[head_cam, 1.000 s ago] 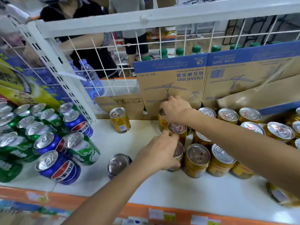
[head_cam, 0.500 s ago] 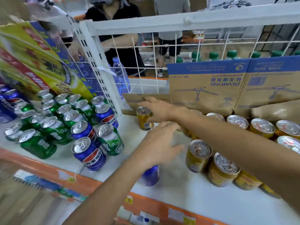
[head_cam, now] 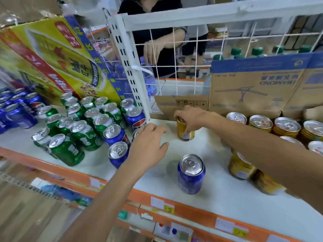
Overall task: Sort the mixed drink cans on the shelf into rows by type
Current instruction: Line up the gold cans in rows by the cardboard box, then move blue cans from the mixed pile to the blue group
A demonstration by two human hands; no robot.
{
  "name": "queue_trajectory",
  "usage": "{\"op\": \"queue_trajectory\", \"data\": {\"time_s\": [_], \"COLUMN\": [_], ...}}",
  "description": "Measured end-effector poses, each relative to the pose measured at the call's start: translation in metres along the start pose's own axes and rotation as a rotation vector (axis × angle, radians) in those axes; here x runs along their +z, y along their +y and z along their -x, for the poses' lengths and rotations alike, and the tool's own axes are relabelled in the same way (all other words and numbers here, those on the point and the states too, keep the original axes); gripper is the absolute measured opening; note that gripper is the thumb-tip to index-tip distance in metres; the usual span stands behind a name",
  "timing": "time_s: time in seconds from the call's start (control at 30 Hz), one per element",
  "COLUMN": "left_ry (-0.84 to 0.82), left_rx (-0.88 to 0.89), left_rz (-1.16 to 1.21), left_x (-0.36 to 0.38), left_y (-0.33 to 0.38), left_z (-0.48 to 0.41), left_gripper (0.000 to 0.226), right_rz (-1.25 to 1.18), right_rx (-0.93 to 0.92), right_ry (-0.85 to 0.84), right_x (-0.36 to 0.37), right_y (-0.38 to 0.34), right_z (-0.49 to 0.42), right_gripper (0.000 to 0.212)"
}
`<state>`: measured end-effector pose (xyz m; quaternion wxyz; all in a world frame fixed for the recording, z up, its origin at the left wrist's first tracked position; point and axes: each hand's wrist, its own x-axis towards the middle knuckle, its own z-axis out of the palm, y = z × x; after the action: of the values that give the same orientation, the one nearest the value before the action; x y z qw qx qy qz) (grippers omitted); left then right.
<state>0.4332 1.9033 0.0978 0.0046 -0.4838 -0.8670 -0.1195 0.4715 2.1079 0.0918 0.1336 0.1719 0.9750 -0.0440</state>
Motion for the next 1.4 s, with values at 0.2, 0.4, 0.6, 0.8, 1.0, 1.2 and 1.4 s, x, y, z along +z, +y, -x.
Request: {"op": "queue_trajectory", "data": {"time_s": [0.2, 0.4, 0.6, 0.8, 1.0, 1.2, 1.4], "left_ry": [0.108, -0.041, 0.127, 0.262, 0.284, 0.223, 0.317], "left_rx": [0.056, 0.005, -0.021, -0.28, -0.328, -0.291, -0.387], "left_rz": [-0.078, -0.18, 0.038, 0.02, 0.159, 0.284, 0.505], "left_x": [0.003, 0.014, 0.015, 0.025, 0.026, 0.025, 0.004], "left_y": [-0.017, -0.023, -0.031, -0.058, -0.058, -0.067, -0.082], "left_z": [-0.003, -0.001, 0.011, 0.041, 0.059, 0.077, 0.104], "left_gripper": [0.046, 0.063, 0.075, 0.068, 0.063, 0.075, 0.081], "right_rz": [0.149, 0.248, -0.066, -0.294, -0.283, -0.386, -0.495], "right_rx": [0.051, 0.225, -0.094, -0.283, -0.299, -0.257, -0.304], "right_ry": [-0.053, -0.034, -0.039, -0.178, -0.046, 0.047, 0.205], "right_x": [0.0, 0.017, 0.006, 0.024, 0.036, 0.037, 0.022], "right_y": [0.006, 0.025, -0.011, -0.038, -0.045, -0.067, -0.119], "right_z": [0.06, 0.111, 0.128, 0.14, 0.132, 0.127, 0.11], "right_gripper": [0.056, 0.06, 0.093, 0.102, 0.084, 0.076, 0.075]}}
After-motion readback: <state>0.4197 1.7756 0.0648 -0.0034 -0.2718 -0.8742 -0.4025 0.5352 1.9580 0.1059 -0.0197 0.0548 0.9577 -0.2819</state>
